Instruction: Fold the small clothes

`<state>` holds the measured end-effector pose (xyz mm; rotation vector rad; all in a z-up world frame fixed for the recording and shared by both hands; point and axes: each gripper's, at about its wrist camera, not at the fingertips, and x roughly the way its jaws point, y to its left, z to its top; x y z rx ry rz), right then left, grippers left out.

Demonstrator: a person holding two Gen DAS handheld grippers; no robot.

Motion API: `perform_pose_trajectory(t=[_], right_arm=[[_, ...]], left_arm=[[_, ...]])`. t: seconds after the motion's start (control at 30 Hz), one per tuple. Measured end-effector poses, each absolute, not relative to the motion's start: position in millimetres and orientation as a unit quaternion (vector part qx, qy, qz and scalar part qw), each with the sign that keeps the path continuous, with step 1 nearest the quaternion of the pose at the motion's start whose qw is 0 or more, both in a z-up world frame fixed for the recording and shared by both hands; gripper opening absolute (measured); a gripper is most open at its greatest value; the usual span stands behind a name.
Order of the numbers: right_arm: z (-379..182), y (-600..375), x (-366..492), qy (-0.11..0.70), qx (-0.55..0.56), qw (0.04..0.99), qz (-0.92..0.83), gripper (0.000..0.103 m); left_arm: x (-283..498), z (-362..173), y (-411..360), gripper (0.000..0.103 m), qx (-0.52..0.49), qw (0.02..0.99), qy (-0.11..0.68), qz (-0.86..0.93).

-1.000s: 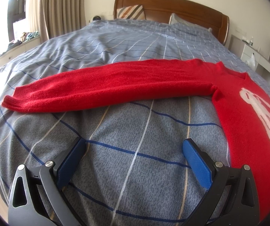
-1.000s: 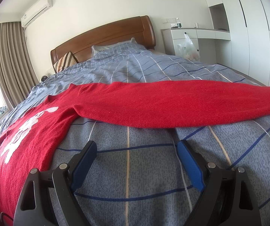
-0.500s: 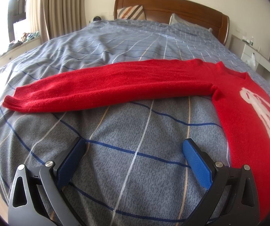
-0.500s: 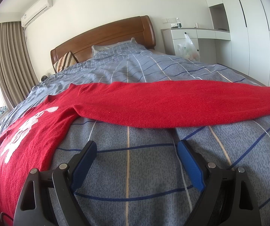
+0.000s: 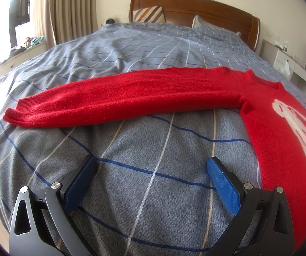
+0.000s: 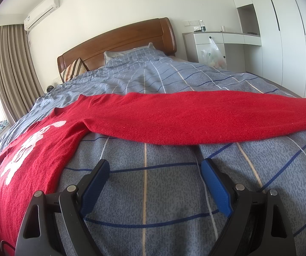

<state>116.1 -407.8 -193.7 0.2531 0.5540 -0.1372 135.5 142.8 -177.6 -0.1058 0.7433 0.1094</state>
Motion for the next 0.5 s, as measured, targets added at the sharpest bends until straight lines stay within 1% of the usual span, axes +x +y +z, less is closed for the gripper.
perform_pose_trajectory(t=[0.5], right_arm=[[-193.7, -408.1, 115.8, 0.273, 0.125, 0.952, -0.067, 0.087]], left_arm=[[135.5, -177.5, 144.1, 0.103, -0.052, 0.929, 0.363, 0.053]])
